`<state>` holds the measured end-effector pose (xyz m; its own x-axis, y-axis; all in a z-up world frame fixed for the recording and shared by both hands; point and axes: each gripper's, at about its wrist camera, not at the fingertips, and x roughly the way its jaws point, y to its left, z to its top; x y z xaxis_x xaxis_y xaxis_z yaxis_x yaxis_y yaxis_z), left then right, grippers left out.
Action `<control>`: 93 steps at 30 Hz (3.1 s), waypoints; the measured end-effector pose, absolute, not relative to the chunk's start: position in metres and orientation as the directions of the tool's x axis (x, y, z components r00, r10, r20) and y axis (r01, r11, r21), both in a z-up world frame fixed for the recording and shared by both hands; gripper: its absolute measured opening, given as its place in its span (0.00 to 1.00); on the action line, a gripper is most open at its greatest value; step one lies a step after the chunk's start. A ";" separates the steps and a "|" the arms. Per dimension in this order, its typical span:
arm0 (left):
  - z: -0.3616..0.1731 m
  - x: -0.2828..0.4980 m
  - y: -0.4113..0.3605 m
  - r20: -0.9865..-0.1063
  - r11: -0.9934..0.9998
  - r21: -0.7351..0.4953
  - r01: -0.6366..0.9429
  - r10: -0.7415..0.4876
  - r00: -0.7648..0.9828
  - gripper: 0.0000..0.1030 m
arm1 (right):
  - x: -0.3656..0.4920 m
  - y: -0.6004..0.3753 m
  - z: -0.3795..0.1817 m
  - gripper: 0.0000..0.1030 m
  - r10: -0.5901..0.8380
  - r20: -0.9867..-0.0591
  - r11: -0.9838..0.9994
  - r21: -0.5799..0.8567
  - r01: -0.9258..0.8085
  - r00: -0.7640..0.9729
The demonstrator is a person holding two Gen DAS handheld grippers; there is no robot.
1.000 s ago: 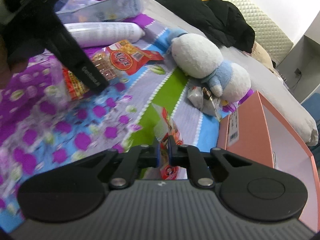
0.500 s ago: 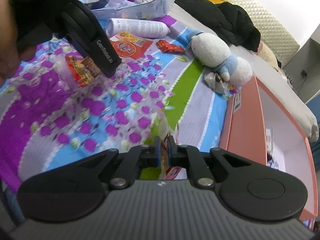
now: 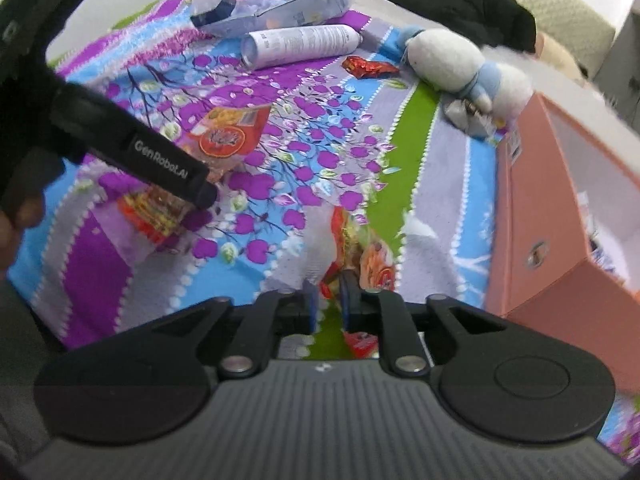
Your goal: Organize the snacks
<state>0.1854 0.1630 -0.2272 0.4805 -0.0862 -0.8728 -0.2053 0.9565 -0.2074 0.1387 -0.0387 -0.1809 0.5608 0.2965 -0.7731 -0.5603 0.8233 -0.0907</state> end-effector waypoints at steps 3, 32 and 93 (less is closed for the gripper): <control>-0.228 0.184 0.167 -0.871 0.950 -0.233 -0.210 -0.107 0.480 0.78 | 0.143 -0.048 -0.180 0.72 0.359 -0.776 0.854 0.049 -0.518 0.519; -0.250 0.189 0.150 -0.898 0.993 -0.073 -0.094 -0.025 0.439 1.00 | 0.180 -0.081 -0.220 0.79 0.359 -0.782 0.924 0.222 -0.310 0.509; -0.093 0.205 0.095 -0.700 0.964 -0.265 0.010 -0.200 0.685 0.50 | 0.160 -0.115 -0.087 0.52 0.227 -0.569 0.963 0.011 -0.269 0.791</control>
<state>0.2051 0.0951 -0.0928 0.6852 -0.1997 -0.7004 0.0104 0.9642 -0.2648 0.1600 -0.1146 -0.0870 0.7905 0.2275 -0.5686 -0.2693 0.9630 0.0108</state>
